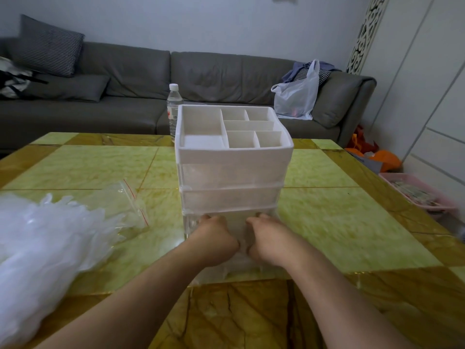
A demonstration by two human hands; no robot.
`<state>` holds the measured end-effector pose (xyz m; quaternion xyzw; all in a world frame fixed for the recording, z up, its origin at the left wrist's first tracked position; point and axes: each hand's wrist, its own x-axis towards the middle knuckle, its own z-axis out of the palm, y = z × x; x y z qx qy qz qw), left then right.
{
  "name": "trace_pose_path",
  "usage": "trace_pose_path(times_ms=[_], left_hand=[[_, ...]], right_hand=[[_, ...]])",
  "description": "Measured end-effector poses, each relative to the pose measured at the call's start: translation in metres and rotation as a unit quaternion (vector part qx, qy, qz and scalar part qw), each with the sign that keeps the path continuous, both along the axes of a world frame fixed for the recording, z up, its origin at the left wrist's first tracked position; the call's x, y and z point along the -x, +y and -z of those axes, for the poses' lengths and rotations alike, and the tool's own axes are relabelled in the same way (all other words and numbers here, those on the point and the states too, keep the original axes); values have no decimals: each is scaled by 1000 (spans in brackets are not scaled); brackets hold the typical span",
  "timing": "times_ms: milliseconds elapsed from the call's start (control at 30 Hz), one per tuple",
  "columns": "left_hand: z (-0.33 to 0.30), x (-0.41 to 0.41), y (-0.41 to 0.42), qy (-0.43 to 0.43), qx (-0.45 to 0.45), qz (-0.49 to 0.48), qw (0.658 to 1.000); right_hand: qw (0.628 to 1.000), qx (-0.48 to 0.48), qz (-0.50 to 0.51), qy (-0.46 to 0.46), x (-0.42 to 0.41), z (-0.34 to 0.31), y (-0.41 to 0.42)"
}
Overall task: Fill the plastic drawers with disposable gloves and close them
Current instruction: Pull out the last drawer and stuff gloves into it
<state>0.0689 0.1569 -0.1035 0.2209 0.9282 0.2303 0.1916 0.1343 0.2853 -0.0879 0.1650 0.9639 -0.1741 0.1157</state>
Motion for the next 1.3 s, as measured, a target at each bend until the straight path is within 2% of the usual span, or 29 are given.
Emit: trace_pose_path(times_ms=[167, 300, 400, 533, 700, 833, 933, 1100, 1167, 1300], left_hand=[[2, -9, 8, -2, 102, 7, 995], [-9, -13, 2, 57, 140, 34, 988], [-28, -27, -17, 106, 101, 90, 985], [-35, -40, -58, 169, -31, 112, 979], [-41, -44, -133, 235, -126, 5, 964], [-46, -37, -199, 301, -70, -142, 940], [-50, -24, -241, 274, 13, -207, 939], [-29, -3, -270, 150, 137, -183, 962], [-22, 0, -269, 148, 125, -183, 964], [-20, 7, -272, 174, 40, -222, 959]], right_hand=[[998, 16, 31, -61, 14, 2, -4], [997, 4, 58, -53, 20, 10, -4], [998, -9, 57, -34, 15, 8, -7], [998, -31, 55, 31, 5, -1, -10], [983, -81, 98, 134, -8, -8, -19], [954, -69, 124, 265, -14, -18, -37], [943, -64, 107, 308, -19, -20, -60], [939, -41, 46, 339, -24, -15, -98], [942, -34, 15, 333, -24, -10, -112], [941, -38, -53, 332, -25, 0, -137]])
